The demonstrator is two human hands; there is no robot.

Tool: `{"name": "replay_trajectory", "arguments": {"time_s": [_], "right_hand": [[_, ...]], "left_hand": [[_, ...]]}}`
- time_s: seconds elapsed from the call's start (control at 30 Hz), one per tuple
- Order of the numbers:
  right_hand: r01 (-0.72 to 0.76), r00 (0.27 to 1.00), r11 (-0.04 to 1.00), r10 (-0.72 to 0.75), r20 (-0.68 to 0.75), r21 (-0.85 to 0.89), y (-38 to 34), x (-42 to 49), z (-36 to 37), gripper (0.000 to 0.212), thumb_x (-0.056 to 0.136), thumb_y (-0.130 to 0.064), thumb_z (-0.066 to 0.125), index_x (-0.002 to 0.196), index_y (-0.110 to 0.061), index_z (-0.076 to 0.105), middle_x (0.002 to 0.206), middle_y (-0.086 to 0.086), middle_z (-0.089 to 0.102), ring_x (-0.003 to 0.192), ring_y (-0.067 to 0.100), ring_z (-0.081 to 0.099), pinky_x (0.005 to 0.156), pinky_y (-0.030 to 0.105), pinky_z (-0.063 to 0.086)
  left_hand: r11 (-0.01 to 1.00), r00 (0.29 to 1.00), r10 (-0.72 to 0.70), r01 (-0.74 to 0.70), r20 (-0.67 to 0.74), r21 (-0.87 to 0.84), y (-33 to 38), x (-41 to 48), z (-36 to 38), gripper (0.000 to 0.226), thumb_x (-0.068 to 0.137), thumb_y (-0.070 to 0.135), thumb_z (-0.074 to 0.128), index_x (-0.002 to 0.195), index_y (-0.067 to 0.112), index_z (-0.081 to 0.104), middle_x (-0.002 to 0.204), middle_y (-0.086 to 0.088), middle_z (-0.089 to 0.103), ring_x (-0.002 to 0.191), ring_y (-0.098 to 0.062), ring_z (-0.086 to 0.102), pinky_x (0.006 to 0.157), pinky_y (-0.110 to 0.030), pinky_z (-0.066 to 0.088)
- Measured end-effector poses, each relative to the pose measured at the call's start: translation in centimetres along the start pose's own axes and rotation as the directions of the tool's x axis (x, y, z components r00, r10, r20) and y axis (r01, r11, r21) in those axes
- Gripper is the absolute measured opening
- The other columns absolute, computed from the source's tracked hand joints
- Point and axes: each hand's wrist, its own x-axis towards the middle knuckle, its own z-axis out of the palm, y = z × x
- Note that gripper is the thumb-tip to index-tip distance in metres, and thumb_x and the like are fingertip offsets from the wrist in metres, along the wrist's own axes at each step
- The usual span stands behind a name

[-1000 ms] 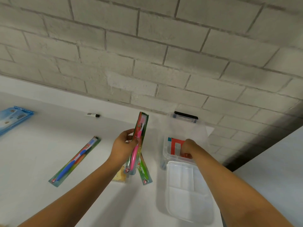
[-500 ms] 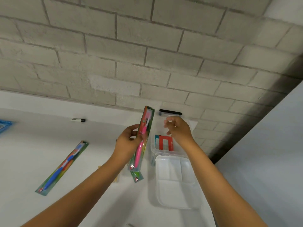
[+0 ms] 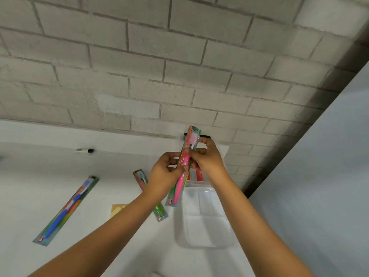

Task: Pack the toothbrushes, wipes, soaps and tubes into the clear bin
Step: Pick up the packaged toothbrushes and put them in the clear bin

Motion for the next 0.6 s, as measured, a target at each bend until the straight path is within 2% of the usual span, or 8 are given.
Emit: {"name": "replay_trajectory", "arguments": {"time_s": [0.1, 0.23, 0.33, 0.43, 0.47, 0.6], "right_hand": [[0.044, 0.999, 0.997, -0.045, -0.013, -0.068, -0.5, 1.2, -0.5, 0.04, 0.086, -0.014, 0.063, 0.122, -0.015, 0.045, 0.084, 0.01, 0.065, 0.042, 0.0, 0.054, 0.039, 0.012, 0.041], [0.137, 0.986, 0.979, -0.15, -0.078, -0.153, -1.9, 4.2, -2.3, 0.039, 0.089, -0.009, 0.057, 0.124, -0.012, 0.042, 0.071, 0.002, 0.057, 0.034, -0.005, 0.049, 0.037, 0.008, 0.036], [0.187, 0.968, 0.95, -0.222, -0.12, -0.25, -2.4, 6.6, -3.4, 0.04, 0.09, -0.012, 0.057, 0.126, -0.012, 0.04, 0.072, -0.002, 0.055, 0.053, 0.0, 0.055, 0.042, 0.007, 0.042], [0.136, 0.973, 0.923, -0.193, -0.127, -0.361, -1.4, 8.7, -3.6, 0.042, 0.091, -0.015, 0.054, 0.129, -0.012, 0.036, 0.084, 0.001, 0.055, 0.069, 0.016, 0.058, 0.063, 0.027, 0.053], [0.109, 0.977, 0.907, -0.174, -0.125, -0.406, -0.7, 9.3, -3.4, 0.041, 0.092, -0.015, 0.052, 0.129, -0.011, 0.035, 0.089, 0.004, 0.055, 0.072, 0.019, 0.058, 0.064, 0.031, 0.052], [0.005, 0.989, 0.819, -0.09, -0.119, -0.574, 2.9, 11.0, -2.5, 0.033, 0.096, -0.017, 0.045, 0.126, -0.007, 0.034, 0.092, 0.014, 0.059, 0.063, 0.019, 0.054, 0.045, 0.024, 0.038]], "left_hand": [[0.999, 0.999, -0.028, 0.027, -0.02, -0.044, 0.0, 0.1, -0.6, 0.028, 0.08, 0.015, 0.069, 0.1, 0.029, 0.056, 0.096, 0.004, 0.064, 0.09, -0.015, 0.064, 0.077, -0.03, 0.056], [0.997, 0.99, -0.066, 0.06, -0.121, -0.047, -0.2, 0.7, -2.6, 0.027, 0.082, 0.012, 0.066, 0.108, 0.019, 0.059, 0.101, 0.0, 0.065, 0.099, -0.018, 0.062, 0.092, -0.036, 0.052], [0.996, 0.983, -0.091, 0.088, -0.161, -0.028, -0.6, 1.0, -4.0, 0.028, 0.083, 0.012, 0.064, 0.11, 0.017, 0.06, 0.106, -0.002, 0.065, 0.102, -0.02, 0.062, 0.095, -0.037, 0.05], [0.995, 0.978, -0.102, 0.101, -0.181, -0.015, -1.1, 1.1, -5.2, 0.024, 0.083, 0.011, 0.062, 0.106, 0.018, 0.062, 0.107, -0.005, 0.067, 0.103, -0.022, 0.063, 0.095, -0.042, 0.05], [0.994, 0.976, -0.106, 0.105, -0.189, -0.017, -1.4, 1.2, -5.6, 0.023, 0.083, 0.01, 0.061, 0.104, 0.019, 0.062, 0.107, -0.006, 0.067, 0.103, -0.022, 0.063, 0.095, -0.043, 0.05], [0.992, 0.968, -0.125, 0.12, -0.217, -0.035, -2.6, 1.3, -7.1, 0.021, 0.084, 0.008, 0.059, 0.09, 0.028, 0.063, 0.098, -0.004, 0.068, 0.1, -0.025, 0.064, 0.086, -0.042, 0.052]]}}
